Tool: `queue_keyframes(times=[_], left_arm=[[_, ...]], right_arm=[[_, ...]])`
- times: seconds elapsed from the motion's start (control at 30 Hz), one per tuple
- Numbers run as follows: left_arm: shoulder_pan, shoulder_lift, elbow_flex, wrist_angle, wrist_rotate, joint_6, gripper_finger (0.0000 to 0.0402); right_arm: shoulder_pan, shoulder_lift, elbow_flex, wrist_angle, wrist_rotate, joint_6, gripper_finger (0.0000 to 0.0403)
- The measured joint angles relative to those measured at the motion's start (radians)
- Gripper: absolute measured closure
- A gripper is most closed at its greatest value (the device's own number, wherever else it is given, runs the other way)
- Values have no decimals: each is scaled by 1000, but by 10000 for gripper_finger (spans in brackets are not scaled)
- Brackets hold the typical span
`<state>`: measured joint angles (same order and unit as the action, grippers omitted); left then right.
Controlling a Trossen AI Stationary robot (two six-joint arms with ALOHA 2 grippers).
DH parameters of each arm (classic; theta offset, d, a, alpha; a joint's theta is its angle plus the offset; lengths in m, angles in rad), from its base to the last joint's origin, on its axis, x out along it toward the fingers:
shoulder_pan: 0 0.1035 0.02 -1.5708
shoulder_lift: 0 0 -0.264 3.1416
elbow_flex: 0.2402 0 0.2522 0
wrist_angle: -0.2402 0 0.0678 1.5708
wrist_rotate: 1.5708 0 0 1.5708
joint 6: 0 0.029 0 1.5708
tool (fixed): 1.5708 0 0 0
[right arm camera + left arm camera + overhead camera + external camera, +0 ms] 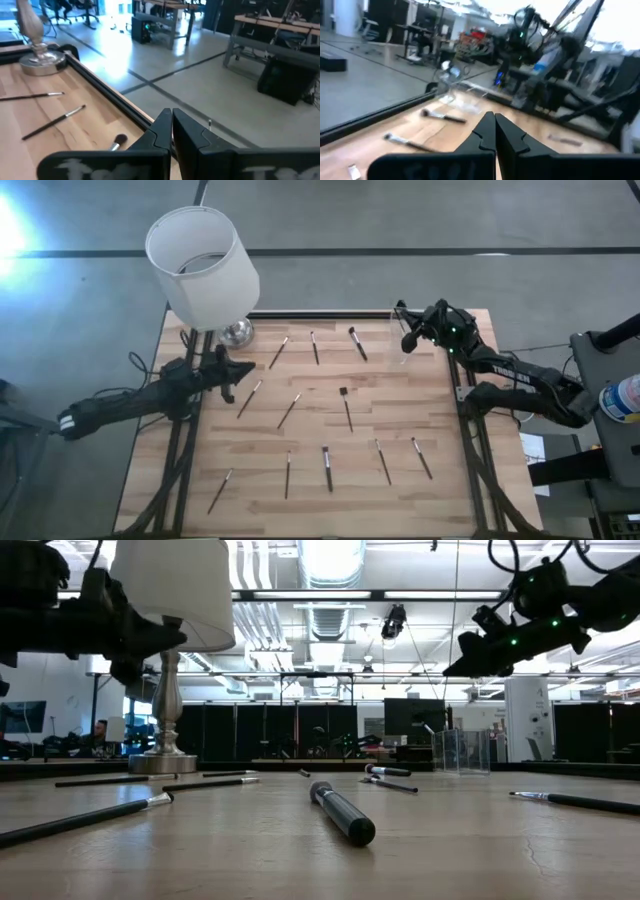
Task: Put items in baskets/containers
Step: Put the eyeshadow brush into the transparent organizer
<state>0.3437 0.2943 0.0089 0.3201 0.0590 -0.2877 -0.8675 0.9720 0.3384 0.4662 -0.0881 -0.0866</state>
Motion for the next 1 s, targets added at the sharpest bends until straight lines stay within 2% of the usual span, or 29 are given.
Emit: queue_keyframes(times=[0.1,0.17,0.3,0.4,0.57,0.67,0.87,1.0], left_arm=[[-3,108,39,-29,115,-46,402],[-19,191,66,-34,130,-73,402],[-77,388,118,-40,-62,-79,402],[-128,539,161,-29,-151,-102,402],[-213,797,249,75,-247,-138,402],[-236,948,321,68,-316,-142,402],[-215,1178,483,64,-374,-152,402],[-189,1270,573,49,-418,-153,402]], right_arm=[[8,-19,-6,-5,0,-2,394],[8,-24,-6,-2,0,-3,394],[8,-21,-7,-3,-1,-4,394],[12,-20,-11,-4,-2,-11,394],[20,-22,-29,-4,-4,-38,394],[19,-22,-48,-5,-7,-50,394],[19,-32,-93,32,-20,-61,394],[19,-48,-115,41,-24,-73,394]])
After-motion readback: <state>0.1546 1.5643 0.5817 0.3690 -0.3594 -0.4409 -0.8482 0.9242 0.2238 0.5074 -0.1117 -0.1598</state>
